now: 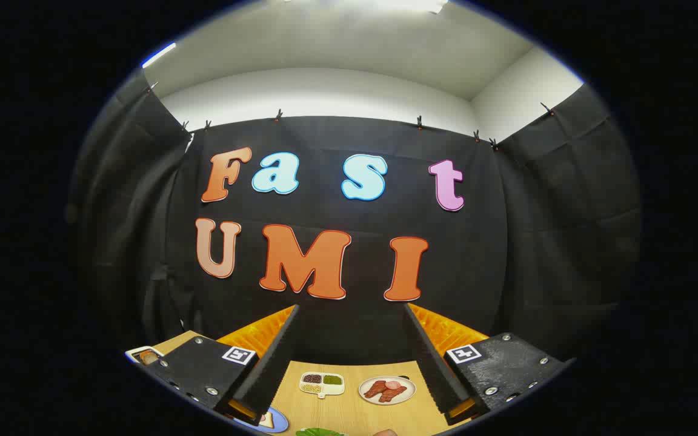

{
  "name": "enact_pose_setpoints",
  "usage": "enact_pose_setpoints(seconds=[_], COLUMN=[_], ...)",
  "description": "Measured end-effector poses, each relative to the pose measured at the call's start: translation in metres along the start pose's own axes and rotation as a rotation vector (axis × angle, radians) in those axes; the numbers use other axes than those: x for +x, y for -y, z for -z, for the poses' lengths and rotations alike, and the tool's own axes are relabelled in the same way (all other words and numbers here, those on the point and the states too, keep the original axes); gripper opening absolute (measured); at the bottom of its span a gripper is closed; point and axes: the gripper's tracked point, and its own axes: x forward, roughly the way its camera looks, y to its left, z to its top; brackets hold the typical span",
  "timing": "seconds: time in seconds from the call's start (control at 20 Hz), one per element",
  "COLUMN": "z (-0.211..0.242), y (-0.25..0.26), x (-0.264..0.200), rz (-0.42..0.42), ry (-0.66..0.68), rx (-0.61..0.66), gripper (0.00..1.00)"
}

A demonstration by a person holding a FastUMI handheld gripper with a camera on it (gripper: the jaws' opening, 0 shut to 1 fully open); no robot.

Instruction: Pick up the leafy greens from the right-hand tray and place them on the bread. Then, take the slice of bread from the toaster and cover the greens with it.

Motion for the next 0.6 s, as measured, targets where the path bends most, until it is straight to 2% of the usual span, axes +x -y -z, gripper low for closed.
enact_pose_setpoints(seconds=[0.6], z=[-0.0035], y=[-0.0104], x=[0.0026], rz=[-0.005], ry=[0.005], rx=[-0.008], gripper=[0.98])
